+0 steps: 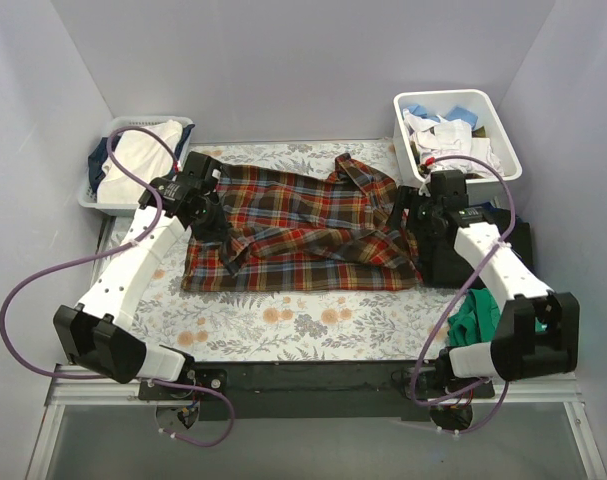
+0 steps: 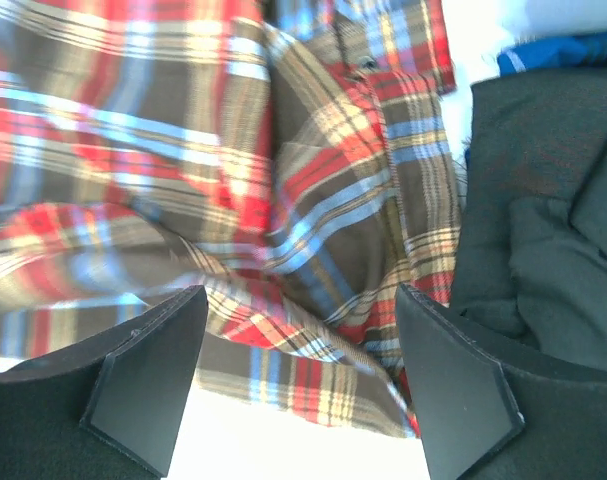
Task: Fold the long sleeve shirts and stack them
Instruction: Fold the shirt
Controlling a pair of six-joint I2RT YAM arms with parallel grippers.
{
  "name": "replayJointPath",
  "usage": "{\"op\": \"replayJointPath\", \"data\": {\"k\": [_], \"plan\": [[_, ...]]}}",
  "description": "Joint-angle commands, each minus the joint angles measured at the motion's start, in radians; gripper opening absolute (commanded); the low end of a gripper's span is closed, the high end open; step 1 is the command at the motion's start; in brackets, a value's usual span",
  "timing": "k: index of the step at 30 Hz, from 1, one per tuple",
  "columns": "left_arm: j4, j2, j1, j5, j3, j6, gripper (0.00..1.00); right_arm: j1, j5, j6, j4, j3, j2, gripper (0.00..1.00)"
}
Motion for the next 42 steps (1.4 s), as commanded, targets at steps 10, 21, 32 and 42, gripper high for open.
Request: {"op": "replayJointPath", "data": {"k": [10,21,32,42], "plan": [[0.035,-0.025,0.023,0.095,0.002,0.029,0.05,0.022,-0.171,-0.042,0.005,0.119,0.125,0.81],[0.045,0.012,0.024,0.106,0.017,0.024,0.06,0.024,-0.208,-0.157,-0.063,0.011,0.102,0.42],[0.061,0.015,0.024,0.127,-0.015,0.021,0.06,0.042,-0.218,-0.174,-0.062,0.035,0.196,0.4],[0.068,0.004,0.024,0.132,-0.037,0.019,0.06,0.047,-0.182,-0.173,-0.065,0.07,0.254,0.54]]}}
